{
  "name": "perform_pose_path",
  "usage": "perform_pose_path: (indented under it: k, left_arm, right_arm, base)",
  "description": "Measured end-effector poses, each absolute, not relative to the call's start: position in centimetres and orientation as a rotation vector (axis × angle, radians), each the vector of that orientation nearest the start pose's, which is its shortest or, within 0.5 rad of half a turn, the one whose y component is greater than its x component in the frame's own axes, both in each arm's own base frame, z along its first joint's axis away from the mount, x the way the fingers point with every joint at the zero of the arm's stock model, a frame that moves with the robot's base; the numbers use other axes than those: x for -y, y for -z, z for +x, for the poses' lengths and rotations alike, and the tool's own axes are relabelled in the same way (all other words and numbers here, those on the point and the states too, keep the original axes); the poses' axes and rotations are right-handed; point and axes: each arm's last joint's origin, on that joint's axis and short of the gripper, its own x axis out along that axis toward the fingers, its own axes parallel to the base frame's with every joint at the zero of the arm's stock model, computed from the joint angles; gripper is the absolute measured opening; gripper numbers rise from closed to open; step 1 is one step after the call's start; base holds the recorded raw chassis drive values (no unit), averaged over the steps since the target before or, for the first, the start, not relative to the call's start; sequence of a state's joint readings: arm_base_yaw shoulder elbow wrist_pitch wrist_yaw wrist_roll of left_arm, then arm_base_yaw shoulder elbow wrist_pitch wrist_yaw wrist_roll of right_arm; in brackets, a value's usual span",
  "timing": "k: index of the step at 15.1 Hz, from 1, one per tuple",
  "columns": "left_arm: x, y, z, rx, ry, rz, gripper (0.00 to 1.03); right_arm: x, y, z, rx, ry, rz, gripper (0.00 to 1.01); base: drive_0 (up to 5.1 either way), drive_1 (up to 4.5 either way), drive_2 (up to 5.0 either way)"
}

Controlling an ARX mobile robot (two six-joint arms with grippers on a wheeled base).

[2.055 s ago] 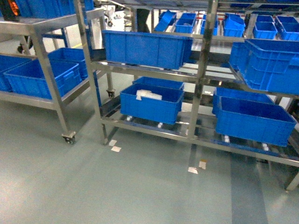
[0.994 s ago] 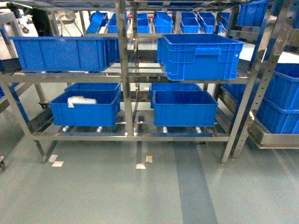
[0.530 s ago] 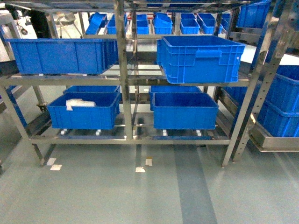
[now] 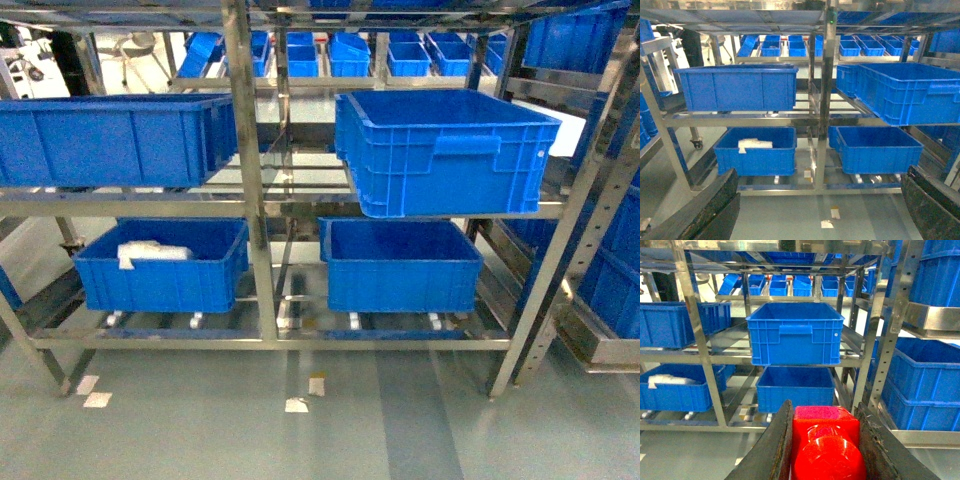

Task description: Pick red block from blue box to shelf

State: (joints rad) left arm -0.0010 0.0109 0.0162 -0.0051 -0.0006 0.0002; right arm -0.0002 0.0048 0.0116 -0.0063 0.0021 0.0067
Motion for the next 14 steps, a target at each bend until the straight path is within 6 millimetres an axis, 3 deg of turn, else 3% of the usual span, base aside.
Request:
perform_pose_path:
  k: [14]
  left_arm:
    - [0.01, -16.75, 9.74, -0.002, 0.0, 0.0, 0.98]
  right_arm:
    - [0.01, -16.64, 9.73, 0.0, 0.003, 0.007, 0.28]
  base:
    - [0.0, 4.06, -4.0]
